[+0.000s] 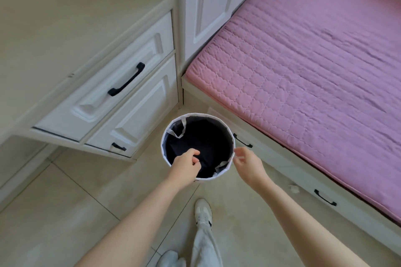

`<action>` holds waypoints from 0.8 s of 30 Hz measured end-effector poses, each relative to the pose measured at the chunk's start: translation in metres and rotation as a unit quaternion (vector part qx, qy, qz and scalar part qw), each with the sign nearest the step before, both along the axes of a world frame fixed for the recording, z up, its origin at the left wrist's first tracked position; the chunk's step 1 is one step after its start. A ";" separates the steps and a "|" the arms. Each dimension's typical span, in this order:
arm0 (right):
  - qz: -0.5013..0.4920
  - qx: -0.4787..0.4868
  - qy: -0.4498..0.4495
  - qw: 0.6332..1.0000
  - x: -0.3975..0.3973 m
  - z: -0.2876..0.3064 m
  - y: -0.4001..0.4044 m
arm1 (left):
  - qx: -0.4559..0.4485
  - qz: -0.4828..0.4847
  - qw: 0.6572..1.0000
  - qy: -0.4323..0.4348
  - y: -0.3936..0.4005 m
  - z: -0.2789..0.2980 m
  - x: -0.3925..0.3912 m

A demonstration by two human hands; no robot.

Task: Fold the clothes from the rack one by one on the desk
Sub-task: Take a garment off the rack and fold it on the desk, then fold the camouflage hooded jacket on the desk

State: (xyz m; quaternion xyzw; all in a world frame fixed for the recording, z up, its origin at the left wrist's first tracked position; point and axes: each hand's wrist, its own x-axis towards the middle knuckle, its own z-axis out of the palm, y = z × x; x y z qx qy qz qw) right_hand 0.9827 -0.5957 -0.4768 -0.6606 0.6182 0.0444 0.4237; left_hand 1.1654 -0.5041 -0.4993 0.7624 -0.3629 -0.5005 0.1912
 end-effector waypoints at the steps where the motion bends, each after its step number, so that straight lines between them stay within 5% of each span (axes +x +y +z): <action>1: -0.020 -0.015 -0.012 1.000 -0.012 0.028 0.020 | -0.019 0.000 1.000 0.008 0.014 0.024 -0.007; 12: -0.273 -0.105 -0.076 0.953 -0.149 0.199 0.225 | -0.107 -0.102 0.989 0.015 0.139 0.193 -0.101; 24: -0.530 -0.156 -0.077 0.830 -0.289 0.272 0.465 | -0.152 -0.377 0.911 0.074 0.250 0.281 -0.293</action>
